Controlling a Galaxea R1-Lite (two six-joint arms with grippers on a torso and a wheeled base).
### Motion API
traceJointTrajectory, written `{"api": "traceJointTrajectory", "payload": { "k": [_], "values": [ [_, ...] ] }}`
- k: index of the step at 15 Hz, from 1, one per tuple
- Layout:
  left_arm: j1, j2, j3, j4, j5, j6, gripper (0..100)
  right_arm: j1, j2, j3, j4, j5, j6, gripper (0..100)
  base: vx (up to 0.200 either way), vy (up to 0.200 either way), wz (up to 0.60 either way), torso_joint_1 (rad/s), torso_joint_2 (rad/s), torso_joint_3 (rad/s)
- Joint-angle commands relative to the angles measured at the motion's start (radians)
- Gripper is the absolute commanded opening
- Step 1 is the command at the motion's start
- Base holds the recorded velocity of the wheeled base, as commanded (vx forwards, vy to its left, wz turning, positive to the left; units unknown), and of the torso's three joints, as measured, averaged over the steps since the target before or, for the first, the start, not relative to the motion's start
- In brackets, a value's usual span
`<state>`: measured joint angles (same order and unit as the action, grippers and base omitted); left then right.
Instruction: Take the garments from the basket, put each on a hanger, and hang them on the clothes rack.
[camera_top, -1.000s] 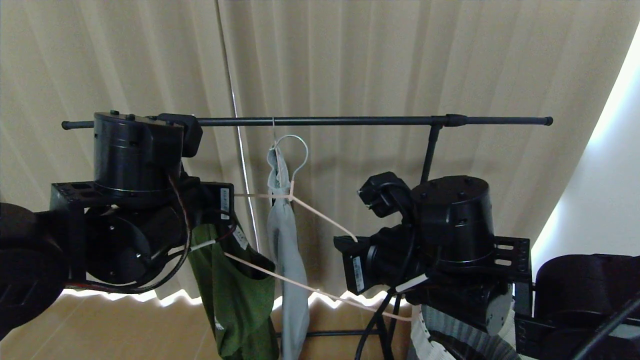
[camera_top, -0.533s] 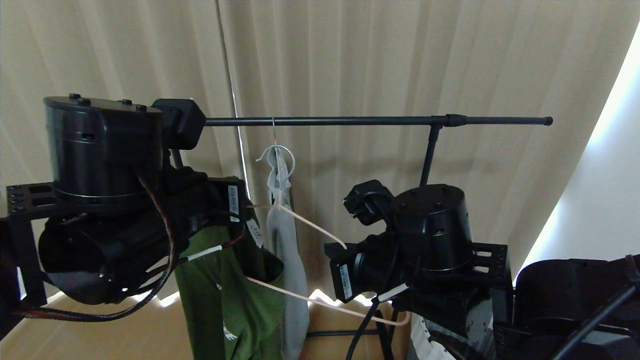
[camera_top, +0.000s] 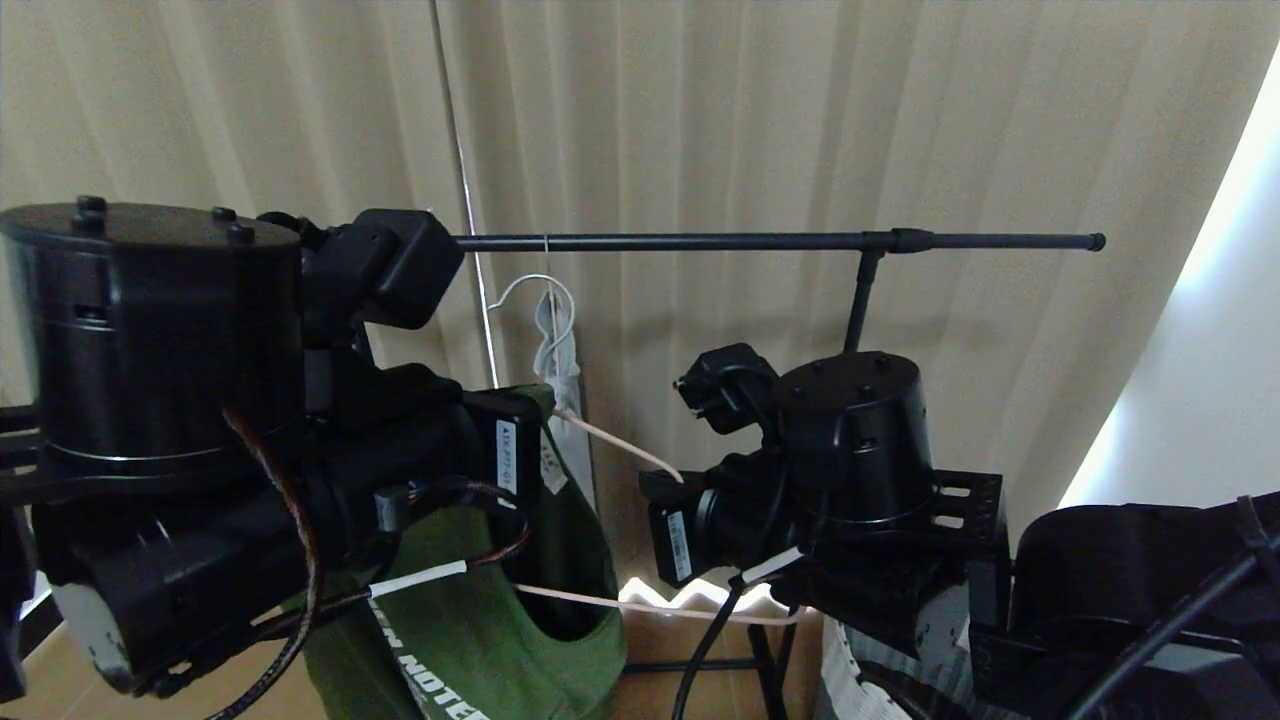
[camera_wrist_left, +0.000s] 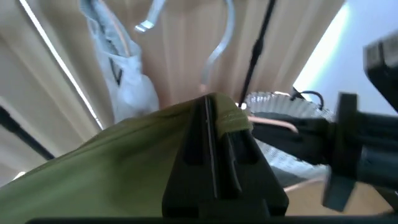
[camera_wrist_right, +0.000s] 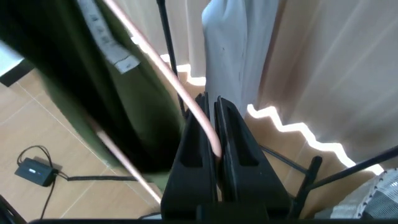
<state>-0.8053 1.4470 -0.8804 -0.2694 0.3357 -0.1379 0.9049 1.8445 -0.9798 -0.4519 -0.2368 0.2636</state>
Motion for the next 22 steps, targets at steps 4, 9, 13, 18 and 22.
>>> {"api": "traceJointTrajectory", "payload": {
  "k": [4, 9, 13, 18, 22],
  "values": [
    [0.021, -0.04, 0.07, 0.001, 0.002, 0.009, 0, -0.04, 0.001, -0.002, -0.001, -0.002, 0.0, 0, 0.0, 0.0, 0.0, 0.0, 0.0, 0.0],
    [0.063, -0.059, 0.136, -0.001, 0.002, 0.08, 0, -0.075, -0.013, -0.03, 0.001, -0.002, -0.009, 0, 0.0, 0.0, 0.0, 0.0, 0.0, 0.0],
    [0.061, -0.102, 0.159, -0.001, 0.0, 0.092, 100, -0.077, -0.039, -0.025, 0.001, -0.006, -0.006, 0, 0.0, 0.0, 0.0, 0.0, 0.0, 0.0],
    [0.069, -0.234, 0.278, -0.067, -0.044, 0.142, 100, -0.095, -0.111, 0.013, 0.001, -0.006, -0.009, 0, 0.0, 0.0, 0.0, 0.0, 0.0, 0.0],
    [0.196, -0.335, 0.371, -0.136, -0.135, 0.336, 100, -0.162, -0.225, 0.133, -0.001, 0.001, -0.086, 0, 0.0, 0.0, 0.0, 0.0, 0.0, 0.0]
  ]
}}
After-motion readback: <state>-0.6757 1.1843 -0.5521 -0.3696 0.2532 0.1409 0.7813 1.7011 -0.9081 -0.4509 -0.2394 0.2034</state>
